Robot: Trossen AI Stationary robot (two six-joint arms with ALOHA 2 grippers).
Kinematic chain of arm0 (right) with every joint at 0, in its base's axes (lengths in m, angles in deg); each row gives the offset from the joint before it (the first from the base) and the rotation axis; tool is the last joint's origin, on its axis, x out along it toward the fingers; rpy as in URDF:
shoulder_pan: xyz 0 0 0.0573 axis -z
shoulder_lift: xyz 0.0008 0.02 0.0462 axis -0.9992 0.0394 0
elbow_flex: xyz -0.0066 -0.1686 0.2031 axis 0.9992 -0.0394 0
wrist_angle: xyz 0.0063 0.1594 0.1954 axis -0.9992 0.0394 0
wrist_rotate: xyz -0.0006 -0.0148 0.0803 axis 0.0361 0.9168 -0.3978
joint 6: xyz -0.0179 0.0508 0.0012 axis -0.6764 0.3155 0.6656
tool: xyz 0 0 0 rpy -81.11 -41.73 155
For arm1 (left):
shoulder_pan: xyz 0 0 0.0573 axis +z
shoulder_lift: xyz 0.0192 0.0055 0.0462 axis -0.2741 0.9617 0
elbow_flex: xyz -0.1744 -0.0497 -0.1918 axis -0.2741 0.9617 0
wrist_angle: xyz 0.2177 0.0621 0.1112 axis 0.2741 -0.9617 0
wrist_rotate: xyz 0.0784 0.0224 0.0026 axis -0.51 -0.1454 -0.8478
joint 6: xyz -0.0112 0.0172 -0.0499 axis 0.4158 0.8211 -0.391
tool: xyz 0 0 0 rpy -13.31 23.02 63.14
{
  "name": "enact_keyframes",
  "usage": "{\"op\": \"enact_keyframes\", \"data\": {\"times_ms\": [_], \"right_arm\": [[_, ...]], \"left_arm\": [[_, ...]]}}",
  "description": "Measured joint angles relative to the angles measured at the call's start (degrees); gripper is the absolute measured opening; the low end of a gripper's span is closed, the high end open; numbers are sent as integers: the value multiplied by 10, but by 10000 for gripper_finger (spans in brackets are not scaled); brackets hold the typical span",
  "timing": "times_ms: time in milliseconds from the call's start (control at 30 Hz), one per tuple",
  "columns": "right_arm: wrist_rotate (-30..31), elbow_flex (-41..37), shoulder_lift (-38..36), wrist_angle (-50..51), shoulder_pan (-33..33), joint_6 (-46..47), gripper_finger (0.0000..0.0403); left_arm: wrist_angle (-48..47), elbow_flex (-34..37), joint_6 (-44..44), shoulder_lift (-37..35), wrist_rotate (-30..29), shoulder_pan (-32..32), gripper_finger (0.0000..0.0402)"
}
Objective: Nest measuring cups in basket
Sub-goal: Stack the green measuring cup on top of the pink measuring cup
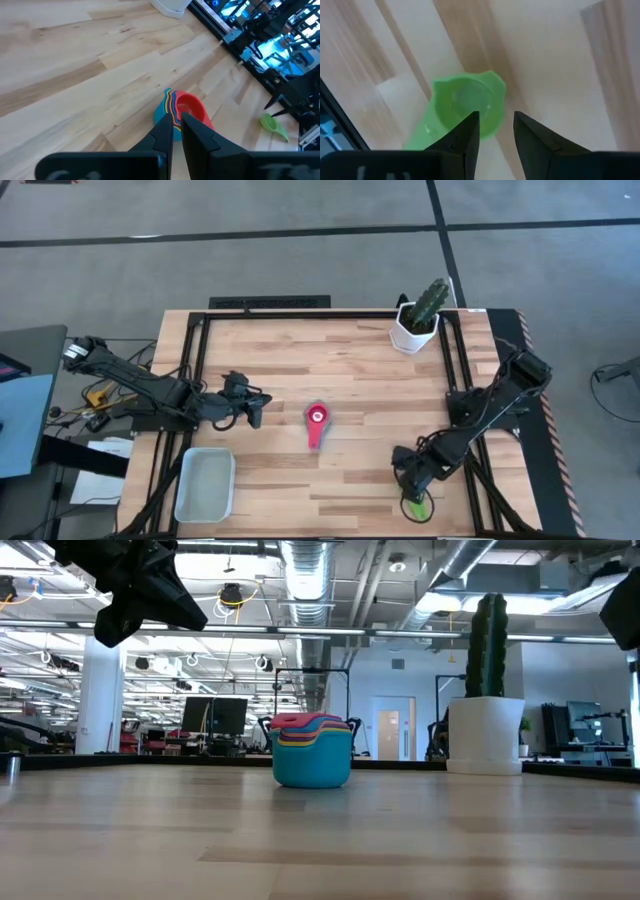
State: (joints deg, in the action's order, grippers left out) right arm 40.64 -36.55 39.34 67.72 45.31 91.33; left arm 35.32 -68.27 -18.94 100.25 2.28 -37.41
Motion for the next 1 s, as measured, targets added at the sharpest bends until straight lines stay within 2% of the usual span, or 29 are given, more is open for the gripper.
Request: {"op": "enact_keyframes", "data": {"times_ms": [200,467,800,1000], "right_arm": [[0,-28,0,-35,6,2,138],[4,-37,0,-39,11,-33,107],[4,-37,0,-46,11,-77,13],[4,-37,0,-60,17,-84,20]], "left_arm": [[-5,0,-15,0,4,0,23],[-11,0,-15,0,4,0,23],[-23,0,-28,0,4,0,23],[-22,0,-62,0,4,0,23]]}}
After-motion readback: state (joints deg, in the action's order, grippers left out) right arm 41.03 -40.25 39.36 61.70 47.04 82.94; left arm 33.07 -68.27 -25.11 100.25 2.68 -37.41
